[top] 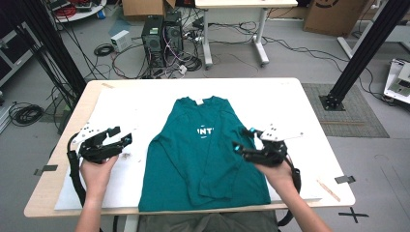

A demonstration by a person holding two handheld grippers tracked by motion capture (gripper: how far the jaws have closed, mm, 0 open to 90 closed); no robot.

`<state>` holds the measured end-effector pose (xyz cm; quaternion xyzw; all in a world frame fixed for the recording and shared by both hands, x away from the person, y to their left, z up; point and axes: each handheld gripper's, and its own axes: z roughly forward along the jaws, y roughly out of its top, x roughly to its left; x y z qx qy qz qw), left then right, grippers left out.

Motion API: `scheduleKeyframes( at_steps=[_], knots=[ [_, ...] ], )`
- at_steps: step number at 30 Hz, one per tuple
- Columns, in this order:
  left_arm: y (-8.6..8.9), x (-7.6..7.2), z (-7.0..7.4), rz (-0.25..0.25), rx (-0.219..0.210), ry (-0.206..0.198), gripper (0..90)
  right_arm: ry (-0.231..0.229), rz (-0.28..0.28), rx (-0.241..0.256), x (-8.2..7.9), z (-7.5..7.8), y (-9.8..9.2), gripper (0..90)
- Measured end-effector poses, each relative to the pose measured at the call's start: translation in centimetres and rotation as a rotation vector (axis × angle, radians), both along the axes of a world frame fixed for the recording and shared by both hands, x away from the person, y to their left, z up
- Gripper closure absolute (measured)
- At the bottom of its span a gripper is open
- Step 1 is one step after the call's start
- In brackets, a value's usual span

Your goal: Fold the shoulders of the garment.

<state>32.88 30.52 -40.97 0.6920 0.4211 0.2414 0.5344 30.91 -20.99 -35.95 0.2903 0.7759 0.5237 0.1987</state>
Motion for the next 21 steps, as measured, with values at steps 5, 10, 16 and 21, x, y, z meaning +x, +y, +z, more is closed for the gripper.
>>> scheduleKeyframes(
  at_steps=[5, 10, 16, 21],
  knots=[
    [-0.7, 0.1, 0.6, -0.010, 0.017, -0.003, 36.8, -0.025, -0.153, 0.037, 2.2, 1.0, -2.4, 38.7],
    [-1.3, 0.1, 1.3, -0.024, 0.014, -0.014, 35.9, -0.056, -0.243, 0.005, 3.5, 2.1, -3.8, 37.4],
    [-2.1, 0.1, 2.0, -0.036, 0.002, -0.012, 34.5, -0.068, -0.317, 0.016, 4.9, 3.1, -5.5, 35.4],
    [-2.8, 0.1, 2.4, -0.043, 0.002, -0.017, 33.9, -0.065, -0.338, 0.019, 5.1, 3.1, -6.1, 34.7]
  ],
)
